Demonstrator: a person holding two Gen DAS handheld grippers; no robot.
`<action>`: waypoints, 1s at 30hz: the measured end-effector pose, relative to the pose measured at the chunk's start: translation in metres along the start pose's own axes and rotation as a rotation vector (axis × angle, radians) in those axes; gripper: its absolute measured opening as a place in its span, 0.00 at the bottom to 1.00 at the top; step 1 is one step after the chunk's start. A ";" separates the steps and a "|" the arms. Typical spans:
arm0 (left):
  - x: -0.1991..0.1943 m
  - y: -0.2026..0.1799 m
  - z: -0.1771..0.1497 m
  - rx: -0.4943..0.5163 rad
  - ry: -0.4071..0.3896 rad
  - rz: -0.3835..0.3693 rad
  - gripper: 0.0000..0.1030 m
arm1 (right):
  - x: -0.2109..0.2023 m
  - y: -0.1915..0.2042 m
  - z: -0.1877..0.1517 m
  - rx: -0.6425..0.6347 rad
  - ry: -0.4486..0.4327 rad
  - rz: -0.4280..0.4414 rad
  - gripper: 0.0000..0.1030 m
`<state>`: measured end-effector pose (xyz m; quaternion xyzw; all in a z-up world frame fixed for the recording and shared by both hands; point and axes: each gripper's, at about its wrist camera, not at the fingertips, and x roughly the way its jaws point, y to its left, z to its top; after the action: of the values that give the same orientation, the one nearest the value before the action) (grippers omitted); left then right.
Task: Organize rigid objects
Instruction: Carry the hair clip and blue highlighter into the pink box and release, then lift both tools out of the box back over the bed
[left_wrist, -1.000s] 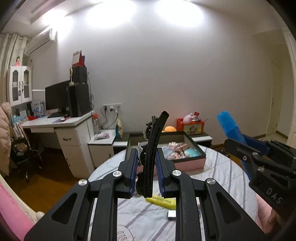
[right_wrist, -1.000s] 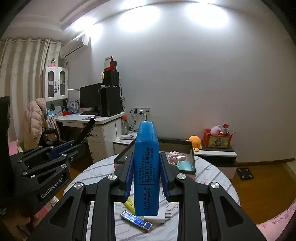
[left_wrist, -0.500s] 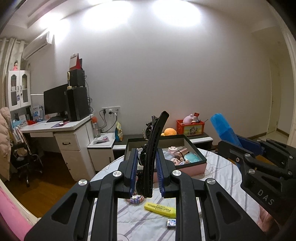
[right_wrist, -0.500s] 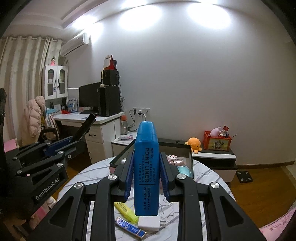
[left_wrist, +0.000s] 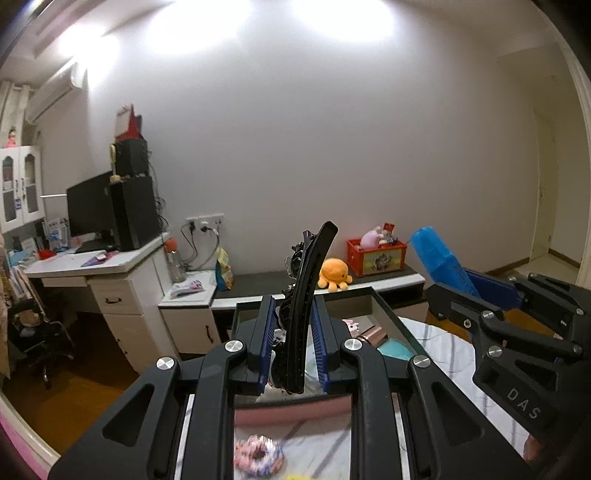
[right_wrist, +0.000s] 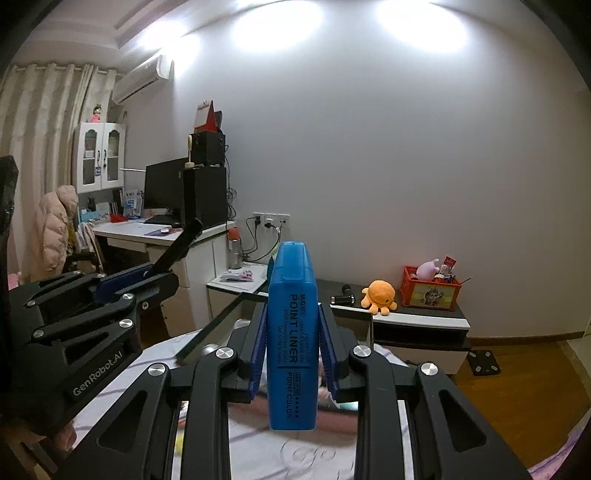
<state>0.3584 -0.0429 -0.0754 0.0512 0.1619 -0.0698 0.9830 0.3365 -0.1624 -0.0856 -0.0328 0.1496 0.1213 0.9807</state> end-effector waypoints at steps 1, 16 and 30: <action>0.010 0.000 0.001 0.004 0.017 0.002 0.19 | 0.013 -0.003 0.002 -0.004 0.021 -0.005 0.26; 0.168 0.004 -0.054 -0.007 0.381 -0.040 0.19 | 0.157 -0.029 -0.055 0.063 0.374 0.073 0.26; 0.148 0.004 -0.064 -0.002 0.378 0.042 0.66 | 0.159 -0.040 -0.055 0.105 0.390 0.046 0.38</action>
<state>0.4779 -0.0490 -0.1841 0.0659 0.3428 -0.0382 0.9363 0.4780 -0.1705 -0.1845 -0.0013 0.3434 0.1269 0.9306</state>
